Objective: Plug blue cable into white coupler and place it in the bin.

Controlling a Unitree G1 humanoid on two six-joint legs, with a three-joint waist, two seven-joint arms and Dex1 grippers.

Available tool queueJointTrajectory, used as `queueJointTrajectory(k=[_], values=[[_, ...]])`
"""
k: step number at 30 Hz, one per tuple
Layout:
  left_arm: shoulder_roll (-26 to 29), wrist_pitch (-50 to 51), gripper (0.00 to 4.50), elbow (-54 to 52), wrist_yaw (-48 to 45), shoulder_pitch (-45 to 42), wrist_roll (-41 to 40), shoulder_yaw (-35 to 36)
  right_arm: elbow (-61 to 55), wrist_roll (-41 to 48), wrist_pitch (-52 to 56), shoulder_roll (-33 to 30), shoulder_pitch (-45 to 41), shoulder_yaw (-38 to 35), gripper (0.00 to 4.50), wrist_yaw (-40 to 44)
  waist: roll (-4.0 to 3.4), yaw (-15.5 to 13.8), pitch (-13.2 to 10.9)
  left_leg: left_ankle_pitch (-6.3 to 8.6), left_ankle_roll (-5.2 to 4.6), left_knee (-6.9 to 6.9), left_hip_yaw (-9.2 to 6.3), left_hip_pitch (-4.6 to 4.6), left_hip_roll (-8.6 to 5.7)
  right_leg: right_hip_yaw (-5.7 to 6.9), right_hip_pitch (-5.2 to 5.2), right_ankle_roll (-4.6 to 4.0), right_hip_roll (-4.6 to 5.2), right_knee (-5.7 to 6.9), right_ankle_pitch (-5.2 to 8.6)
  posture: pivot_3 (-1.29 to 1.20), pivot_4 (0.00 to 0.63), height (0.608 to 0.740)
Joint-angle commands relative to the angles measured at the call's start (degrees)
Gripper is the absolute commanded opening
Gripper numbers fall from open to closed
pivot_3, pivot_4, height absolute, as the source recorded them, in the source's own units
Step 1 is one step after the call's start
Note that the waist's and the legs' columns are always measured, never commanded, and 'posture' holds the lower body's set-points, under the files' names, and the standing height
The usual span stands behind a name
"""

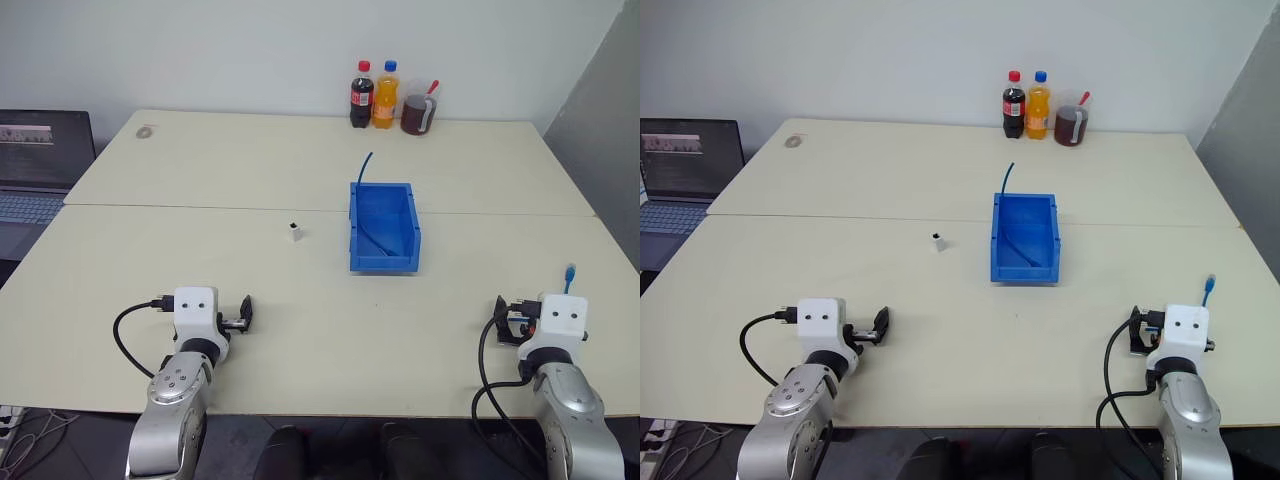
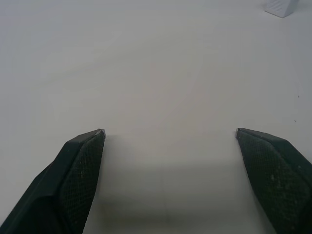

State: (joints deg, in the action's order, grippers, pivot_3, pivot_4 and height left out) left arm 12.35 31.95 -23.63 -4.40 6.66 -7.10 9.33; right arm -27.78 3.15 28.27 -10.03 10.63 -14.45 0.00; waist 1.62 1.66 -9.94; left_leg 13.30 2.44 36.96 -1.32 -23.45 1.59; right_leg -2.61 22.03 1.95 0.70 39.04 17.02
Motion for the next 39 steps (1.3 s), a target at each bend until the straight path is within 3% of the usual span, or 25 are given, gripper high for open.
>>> queueJointTrajectory(k=[1, 5, 8, 11, 13, 19, 28, 39], values=[[0.1, -0.8, 4.50, -0.7, -0.5, -0.5, 0.3, -0.5, -1.2, -0.4, -1.2, -0.4, -0.3, -0.9, 4.46, -0.1, 0.00, 0.0, 0.0, 0.00, 0.00, 0.00, 0.00, 0.00, 0.00, 0.01, 0.00, 0.00, 0.00, 0.00, 0.00, 0.00, 0.150, 0.740], [3.8, -1.4, 4.50, 0.3, -6.1, -5.2, -0.8, -2.4, -2.0, -0.9, -0.1, -0.7, -0.9, -1.9, 4.46, -1.1, 0.00, 0.0, 0.0, 0.00, 0.00, 0.01, -0.01, 0.00, -0.01, 0.02, 0.00, 0.00, -0.01, 0.01, 0.00, 0.00, 0.150, 0.740], [9.4, 2.3, 4.50, 2.3, -19.3, -20.3, -8.0, -5.4, -3.9, -1.5, 2.9, -2.1, -2.4, -5.0, 4.46, -2.7, 0.00, -0.6, -0.1, -0.01, 0.00, 0.02, -0.01, -0.03, -0.04, 0.06, -0.01, 0.00, -0.01, 0.01, 0.00, 0.00, 0.150, 0.740], [11.9, 3.4, 4.50, 7.5, -28.2, -32.6, -10.0, -10.9, -3.8, -0.8, 5.9, -3.7, -4.7, -7.7, 4.46, -3.0, -0.04, -1.3, 0.0, -0.25, 0.14, 0.09, 0.08, -0.41, -0.13, 0.25, 0.22, 0.07, -0.20, -0.14, -0.21, 0.00, 0.150, 0.740], [11.7, 1.6, 4.50, 13.6, -35.7, -40.4, -10.6, -15.7, -2.3, 0.1, 7.6, -5.1, -6.9, -9.9, 4.46, -2.8, -0.07, -1.2, 0.1, -0.24, 0.14, 0.06, 0.15, -0.32, -0.18, 0.16, 0.11, 0.04, -0.13, -0.17, -0.25, 0.00, 0.150, 0.740], [6.7, -3.7, 4.50, 24.5, -53.2, -53.0, -11.6, -26.5, 6.1, 4.6, 14.5, -9.7, -13.3, -16.2, 4.46, 0.0, -0.13, 0.0, 0.0, -0.23, 0.13, -0.04, 0.27, -0.40, -0.22, 0.10, 0.28, -0.01, -0.30, -0.10, -0.25, 0.00, 0.150, 0.740], [-1.4, -14.1, 4.50, 39.4, -56.4, -60.2, -6.7, -29.3, 18.2, 12.4, 17.7, -13.5, -20.4, -19.4, 4.46, 6.2, -0.33, 0.3, 0.1, -0.24, 0.10, -0.05, 0.24, -0.29, -0.04, 0.04, 0.26, -0.09, -0.59, -0.01, -0.21, 0.00, 0.150, 0.740], [-1.3, -13.4, 4.50, 36.9, -56.3, -57.7, -6.1, -28.3, 29.0, 12.9, 16.8, -15.2, -23.8, -19.5, 4.46, 5.5, -0.37, 0.1, 0.1, -0.24, 0.11, -0.01, 0.23, -0.35, -0.07, 0.05, 0.26, -0.11, -0.53, -0.04, -0.24, 0.00, 0.150, 0.740]])
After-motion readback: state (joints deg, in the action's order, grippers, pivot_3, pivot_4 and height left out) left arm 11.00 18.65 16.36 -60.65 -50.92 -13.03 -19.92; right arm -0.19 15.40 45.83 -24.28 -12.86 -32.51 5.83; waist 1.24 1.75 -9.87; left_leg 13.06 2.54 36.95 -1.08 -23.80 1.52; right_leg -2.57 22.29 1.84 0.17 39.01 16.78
